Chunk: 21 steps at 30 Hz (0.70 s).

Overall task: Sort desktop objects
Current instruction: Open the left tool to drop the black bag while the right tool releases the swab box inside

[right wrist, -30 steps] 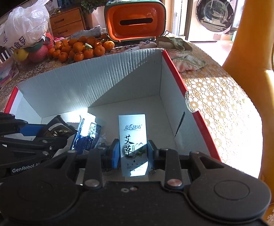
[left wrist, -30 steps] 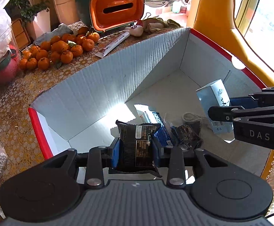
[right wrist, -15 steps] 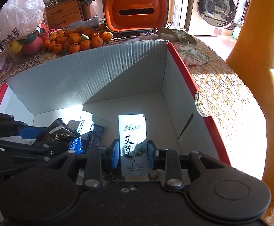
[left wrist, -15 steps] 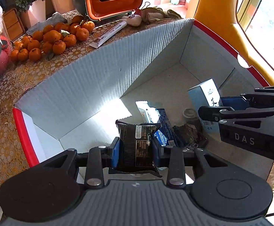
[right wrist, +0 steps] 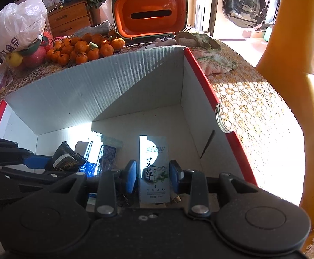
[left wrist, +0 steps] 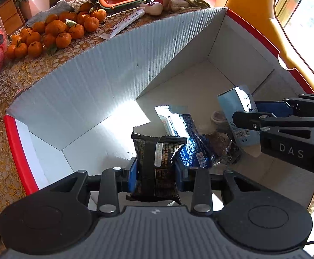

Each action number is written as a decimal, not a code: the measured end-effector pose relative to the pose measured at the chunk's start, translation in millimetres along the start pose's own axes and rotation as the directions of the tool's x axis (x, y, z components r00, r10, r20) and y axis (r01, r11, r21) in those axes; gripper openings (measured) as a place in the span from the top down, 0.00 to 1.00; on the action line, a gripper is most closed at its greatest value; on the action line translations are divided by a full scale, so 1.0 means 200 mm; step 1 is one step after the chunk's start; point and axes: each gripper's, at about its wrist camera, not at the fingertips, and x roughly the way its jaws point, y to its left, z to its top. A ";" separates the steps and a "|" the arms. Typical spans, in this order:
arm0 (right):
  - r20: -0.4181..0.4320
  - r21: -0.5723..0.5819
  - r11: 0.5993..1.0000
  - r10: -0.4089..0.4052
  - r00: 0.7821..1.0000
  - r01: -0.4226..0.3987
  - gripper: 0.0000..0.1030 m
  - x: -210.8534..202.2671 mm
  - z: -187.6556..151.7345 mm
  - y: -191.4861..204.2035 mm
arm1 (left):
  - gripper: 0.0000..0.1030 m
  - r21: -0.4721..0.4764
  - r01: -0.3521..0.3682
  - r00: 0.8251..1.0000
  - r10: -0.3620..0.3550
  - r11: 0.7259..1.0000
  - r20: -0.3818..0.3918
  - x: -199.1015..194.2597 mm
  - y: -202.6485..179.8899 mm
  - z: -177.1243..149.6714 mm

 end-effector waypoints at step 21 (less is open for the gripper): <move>0.064 0.017 0.999 0.033 0.997 -0.034 0.35 -0.20 -0.04 0.02 | 0.60 -0.009 0.032 0.999 -0.031 0.999 0.036 -0.18 -0.02 -0.06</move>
